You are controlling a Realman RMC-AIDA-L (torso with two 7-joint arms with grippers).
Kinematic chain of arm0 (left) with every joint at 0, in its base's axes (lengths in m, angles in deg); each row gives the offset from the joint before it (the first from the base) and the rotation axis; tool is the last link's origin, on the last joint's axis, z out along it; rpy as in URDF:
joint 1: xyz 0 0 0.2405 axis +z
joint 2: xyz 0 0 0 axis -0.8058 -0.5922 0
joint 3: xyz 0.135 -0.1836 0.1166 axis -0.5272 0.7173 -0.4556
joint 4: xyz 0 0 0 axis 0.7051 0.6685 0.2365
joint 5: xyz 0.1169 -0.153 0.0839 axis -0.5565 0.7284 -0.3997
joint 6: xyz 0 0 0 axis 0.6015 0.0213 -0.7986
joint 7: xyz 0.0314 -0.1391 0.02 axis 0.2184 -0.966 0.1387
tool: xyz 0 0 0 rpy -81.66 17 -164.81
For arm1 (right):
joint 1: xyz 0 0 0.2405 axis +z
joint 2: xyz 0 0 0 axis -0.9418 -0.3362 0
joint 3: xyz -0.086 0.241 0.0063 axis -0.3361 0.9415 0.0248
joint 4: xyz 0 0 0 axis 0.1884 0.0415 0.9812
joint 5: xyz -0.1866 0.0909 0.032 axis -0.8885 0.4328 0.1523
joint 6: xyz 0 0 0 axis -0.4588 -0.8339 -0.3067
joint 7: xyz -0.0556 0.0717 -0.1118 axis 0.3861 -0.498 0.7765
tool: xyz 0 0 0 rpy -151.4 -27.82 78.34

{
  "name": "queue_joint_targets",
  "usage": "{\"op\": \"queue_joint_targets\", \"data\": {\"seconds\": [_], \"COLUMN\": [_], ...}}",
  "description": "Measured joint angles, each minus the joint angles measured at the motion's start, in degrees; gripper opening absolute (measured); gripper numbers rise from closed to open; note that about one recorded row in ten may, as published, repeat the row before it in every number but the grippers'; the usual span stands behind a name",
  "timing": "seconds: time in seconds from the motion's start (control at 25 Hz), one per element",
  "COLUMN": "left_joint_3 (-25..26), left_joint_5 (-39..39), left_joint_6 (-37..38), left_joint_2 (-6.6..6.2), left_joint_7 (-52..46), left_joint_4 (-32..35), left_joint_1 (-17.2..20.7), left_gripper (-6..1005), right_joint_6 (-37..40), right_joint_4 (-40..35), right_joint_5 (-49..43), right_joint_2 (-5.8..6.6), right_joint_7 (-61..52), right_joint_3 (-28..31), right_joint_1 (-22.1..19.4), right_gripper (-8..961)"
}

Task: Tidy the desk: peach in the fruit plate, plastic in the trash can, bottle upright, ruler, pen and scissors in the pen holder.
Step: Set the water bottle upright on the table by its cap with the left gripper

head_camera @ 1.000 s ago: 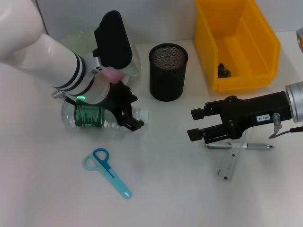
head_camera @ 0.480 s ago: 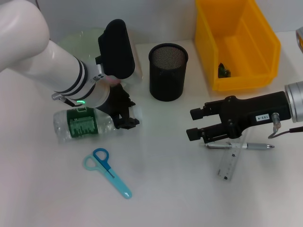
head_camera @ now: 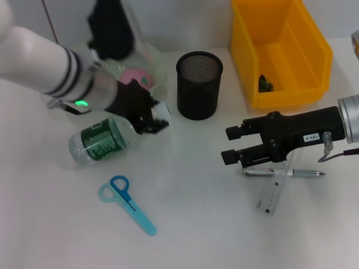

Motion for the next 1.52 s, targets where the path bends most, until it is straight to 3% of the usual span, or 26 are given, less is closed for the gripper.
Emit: {"op": "queue_joint_targets", "data": {"seconds": [0.04, 0.08, 0.12, 0.2, 0.24, 0.32, 0.4, 0.48, 0.76, 1.52], "left_joint_3": [2.48, 10.41, 13.59, 13.59, 19.51, 24.65, 25.14, 28.95, 31.34, 31.04], "left_joint_5": [-0.1, -0.07, -0.05, -0.05, 0.18, 1.23, 1.44, 3.72, 8.11, 12.57], "left_joint_6": [2.21, 6.92, 8.64, 8.64, 11.73, 13.96, 14.15, 15.87, 17.87, 19.54], "left_joint_2": [-0.08, -0.09, -0.12, -0.12, -0.16, -0.16, -0.16, -0.25, -0.39, -0.33], "left_joint_7": [-0.61, -0.77, -0.82, -0.82, -1.03, -1.47, -1.51, -2.33, -2.95, -2.39], "left_joint_4": [2.78, 7.19, 8.52, 8.52, 11.29, 14.41, 14.73, 18.11, 21.1, 21.91], "left_joint_1": [1.4, 3.99, 4.9, 4.9, 6.71, 9.26, 9.59, 12.73, 16.62, 21.41], "left_gripper": [445, 445, 445, 445, 445, 445, 445, 445, 445, 446], "right_joint_6": [-0.02, -0.02, -0.03, -0.03, -0.03, -0.04, -0.04, -0.04, -0.05, 0.41], "right_joint_4": [-0.07, -0.07, -0.08, -0.13, -0.21, -0.24, -0.27, -0.34, -0.83, -1.4], "right_joint_5": [0.0, 0.0, 0.0, 0.0, 0.0, 0.01, 0.04, 0.06, 0.08, 0.08], "right_joint_2": [0.0, 0.0, 0.02, 0.04, 0.05, 0.08, 0.16, 0.21, 0.62, 0.8], "right_joint_7": [-0.01, -0.01, -0.03, -0.1, -0.14, -0.14, -0.16, -0.17, -0.69, -0.79], "right_joint_3": [0.0, 0.0, 0.0, 0.0, 0.0, 0.0, 0.0, 0.0, 0.08, 0.06], "right_joint_1": [0.0, 0.0, 0.0, -0.01, 0.0, -0.01, 0.0, 0.0, 0.37, 0.44], "right_gripper": [751, 751, 751, 751, 751, 751, 751, 751, 750, 751]}}
